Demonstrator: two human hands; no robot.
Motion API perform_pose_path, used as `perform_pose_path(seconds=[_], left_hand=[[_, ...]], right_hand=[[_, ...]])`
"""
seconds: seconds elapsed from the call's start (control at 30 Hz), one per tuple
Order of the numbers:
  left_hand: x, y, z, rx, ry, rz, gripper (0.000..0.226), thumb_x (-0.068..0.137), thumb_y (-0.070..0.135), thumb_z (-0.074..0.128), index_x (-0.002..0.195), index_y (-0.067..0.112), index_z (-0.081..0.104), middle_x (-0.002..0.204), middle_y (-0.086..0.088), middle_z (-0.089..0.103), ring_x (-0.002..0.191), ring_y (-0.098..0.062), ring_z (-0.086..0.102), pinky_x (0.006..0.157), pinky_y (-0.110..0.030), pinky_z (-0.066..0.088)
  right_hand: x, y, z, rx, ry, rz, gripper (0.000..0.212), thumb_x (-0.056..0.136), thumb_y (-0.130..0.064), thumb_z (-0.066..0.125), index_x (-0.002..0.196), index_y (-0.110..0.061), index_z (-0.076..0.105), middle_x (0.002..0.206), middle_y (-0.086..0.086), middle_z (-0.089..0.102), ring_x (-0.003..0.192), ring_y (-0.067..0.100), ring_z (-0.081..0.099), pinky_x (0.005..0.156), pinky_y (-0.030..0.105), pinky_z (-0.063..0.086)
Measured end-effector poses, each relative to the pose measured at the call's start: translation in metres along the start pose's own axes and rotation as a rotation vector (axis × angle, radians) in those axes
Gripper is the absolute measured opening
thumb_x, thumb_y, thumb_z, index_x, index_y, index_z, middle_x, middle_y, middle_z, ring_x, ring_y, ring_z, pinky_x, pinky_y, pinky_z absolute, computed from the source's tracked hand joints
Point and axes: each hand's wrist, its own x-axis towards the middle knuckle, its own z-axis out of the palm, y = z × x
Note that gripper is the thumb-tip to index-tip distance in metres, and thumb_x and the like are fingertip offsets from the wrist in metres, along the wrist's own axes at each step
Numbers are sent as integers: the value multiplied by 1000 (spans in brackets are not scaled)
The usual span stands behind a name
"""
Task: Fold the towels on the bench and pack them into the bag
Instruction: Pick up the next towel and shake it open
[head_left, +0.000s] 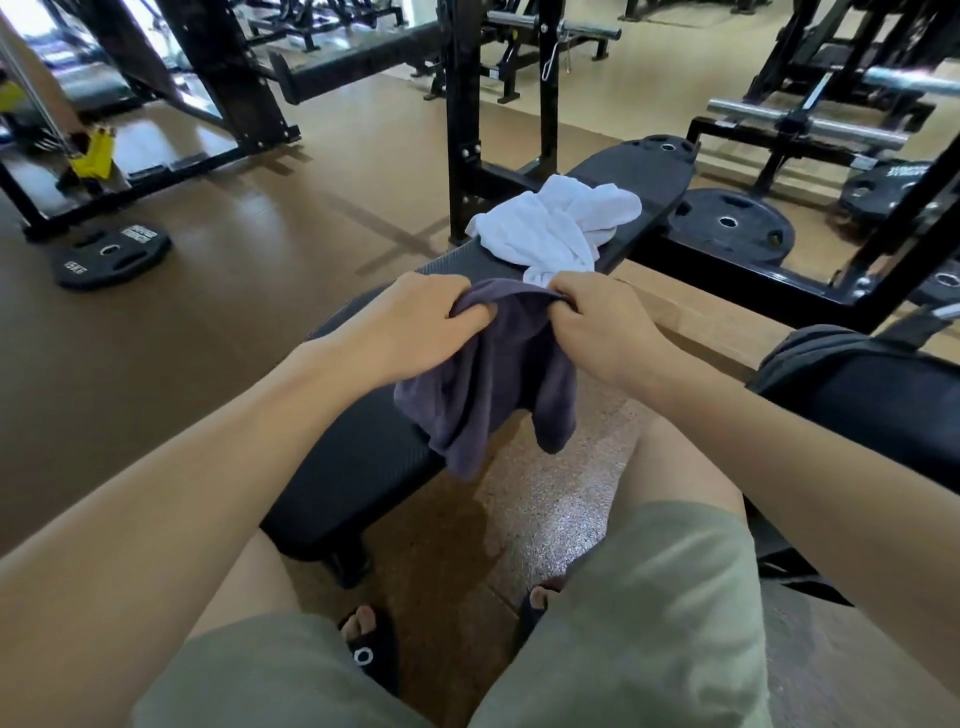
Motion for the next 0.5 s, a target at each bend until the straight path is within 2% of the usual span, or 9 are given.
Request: perform_pose_path(seconds=[0.1, 0.2, 0.27, 0.33, 0.4, 0.5], left_hand=[[-3, 0, 0, 32, 2, -17, 49, 101, 54, 48, 72, 14, 51, 70, -1, 60, 67, -18, 56, 65, -35, 44], [-6, 4, 4, 204, 28, 21, 46, 100, 60, 44, 75, 21, 50, 71, 4, 59, 67, -18, 57, 64, -39, 47], [-6, 7, 9, 240, 30, 53, 37, 103, 53, 39, 80, 24, 46, 75, 5, 56, 71, -22, 58, 67, -41, 47], [-5, 10, 14, 161, 44, 96, 31, 104, 43, 38, 78, 25, 40, 75, 6, 54, 74, -25, 56, 69, -43, 46], [-7, 16, 21, 61, 82, 128, 30, 104, 35, 41, 77, 24, 37, 78, 7, 50, 78, -24, 54, 71, -42, 42], [-10, 27, 30, -5, 179, 122, 18, 101, 28, 43, 85, 22, 37, 85, 6, 48, 81, -25, 51, 71, -42, 40]], right_hand=[[0, -9, -1, 51, -14, 10, 22, 95, -13, 44, 73, -11, 51, 68, -1, 55, 65, 12, 45, 51, 17, 32], [2, -19, -4, 87, -24, 16, 22, 96, -14, 45, 77, -15, 57, 72, -1, 61, 64, 7, 52, 52, 12, 39], [4, -24, -7, 134, 0, 31, 22, 95, -12, 43, 88, -12, 63, 75, 6, 67, 59, 15, 60, 49, 15, 46], [3, -26, -11, 217, -5, 70, 24, 95, -10, 40, 96, -10, 63, 75, 12, 70, 54, 21, 66, 52, 29, 58], [2, -28, -13, 308, -35, 118, 25, 97, -10, 36, 102, -8, 61, 74, 16, 70, 54, 26, 70, 54, 39, 62], [0, -31, -11, 383, -28, 161, 24, 99, -9, 36, 106, -4, 59, 68, 14, 65, 51, 25, 68, 51, 38, 61]])
